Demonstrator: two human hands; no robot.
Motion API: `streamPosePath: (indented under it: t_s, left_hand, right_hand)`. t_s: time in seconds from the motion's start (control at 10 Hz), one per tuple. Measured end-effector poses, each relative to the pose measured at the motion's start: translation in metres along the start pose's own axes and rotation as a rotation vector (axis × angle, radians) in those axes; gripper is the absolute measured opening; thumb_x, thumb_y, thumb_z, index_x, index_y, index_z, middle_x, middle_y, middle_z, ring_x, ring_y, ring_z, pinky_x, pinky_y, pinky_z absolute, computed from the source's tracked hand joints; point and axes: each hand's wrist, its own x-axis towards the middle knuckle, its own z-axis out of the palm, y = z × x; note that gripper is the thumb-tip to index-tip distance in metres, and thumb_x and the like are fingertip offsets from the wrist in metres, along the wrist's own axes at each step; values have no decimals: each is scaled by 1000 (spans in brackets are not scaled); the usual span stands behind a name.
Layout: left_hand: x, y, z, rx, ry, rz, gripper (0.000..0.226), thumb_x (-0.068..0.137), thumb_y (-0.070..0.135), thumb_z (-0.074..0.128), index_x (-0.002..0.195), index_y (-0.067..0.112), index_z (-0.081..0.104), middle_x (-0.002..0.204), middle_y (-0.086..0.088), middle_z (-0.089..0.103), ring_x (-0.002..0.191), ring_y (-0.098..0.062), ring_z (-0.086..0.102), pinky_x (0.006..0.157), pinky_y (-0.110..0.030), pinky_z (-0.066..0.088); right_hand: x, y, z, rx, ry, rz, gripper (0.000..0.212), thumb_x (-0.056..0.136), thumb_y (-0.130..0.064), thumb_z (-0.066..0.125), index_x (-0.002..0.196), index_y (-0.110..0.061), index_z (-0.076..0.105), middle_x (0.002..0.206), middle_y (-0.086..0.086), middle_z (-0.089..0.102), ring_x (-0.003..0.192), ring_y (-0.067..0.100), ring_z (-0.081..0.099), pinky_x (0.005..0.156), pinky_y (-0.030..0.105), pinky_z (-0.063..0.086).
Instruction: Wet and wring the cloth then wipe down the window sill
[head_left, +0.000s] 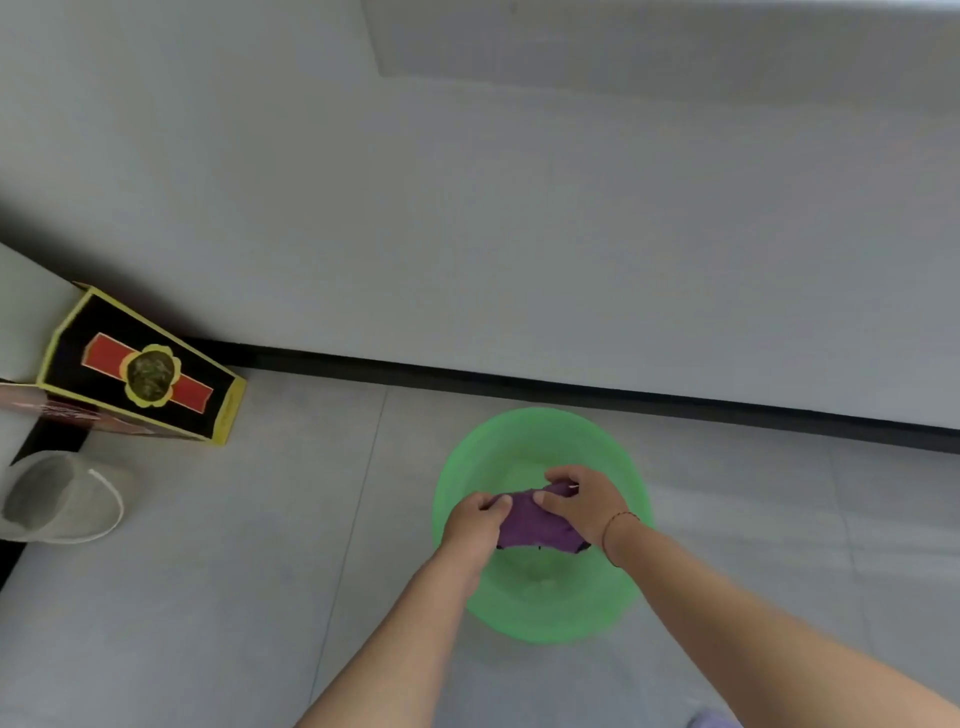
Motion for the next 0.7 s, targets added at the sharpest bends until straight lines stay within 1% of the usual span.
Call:
streamPosePath:
  t_s: [0.1,0.2,0.3,0.4,0.5,0.6,0.7]
  left_hand:
    - [37,-15,7,91,9,69,13,96,24,50,96,13,56,89,-5,62,75,-17,58,60,-24,44]
    - [69,-25,12,193,8,195,11,96,24,51,95,14,57,92,-5,62,78,-18,59,64,-27,47]
    - [102,-34,15,333,15,323,15,96,27,51,94,14,57,91,-5,63,83,-21,61,70,-33,51]
    - [132,-37,19,531,43,408,17,95,33,51,93,16,55,89,-2,62,82,-21,60,70,-34,49]
    - [154,-35,24,821,172,552,21,93,37,51,101,17,54,99,0,58,90,-22,57,73,-33,44]
    - [159,-28,28,912,240,679,23,94,34,49,110,18,53,112,2,51,98,-20,55,81,-34,45]
    - [153,-24,28,894,282,748,18,95,24,47,108,18,56,111,1,54,98,-19,55,83,-35,46]
  right_hand:
    - [31,23,7,-99,-72,-35,33,83,-38,69,108,-17,65,106,3,64,92,17,59,79,25,51]
    - [66,39,7,-343,-65,-57,35,80,-57,63,83,-21,62,81,-3,61,76,14,56,65,25,46]
    - [98,51,6,-541,-30,-63,46,76,-70,55,66,-26,47,66,-6,49,62,11,46,56,24,36]
    - [127,60,5,-662,-8,-93,47,76,-71,54,71,-24,52,70,-5,52,67,12,49,61,26,41]
    - [149,63,4,-772,48,-155,49,77,-60,62,102,-18,62,99,0,65,92,20,60,80,32,50]
    - [156,57,2,-776,173,-207,39,84,-41,61,118,-22,57,109,-3,61,100,18,58,85,29,48]
    - [153,50,1,-707,274,-267,23,88,-27,55,111,-24,58,105,-6,58,97,15,57,84,28,49]
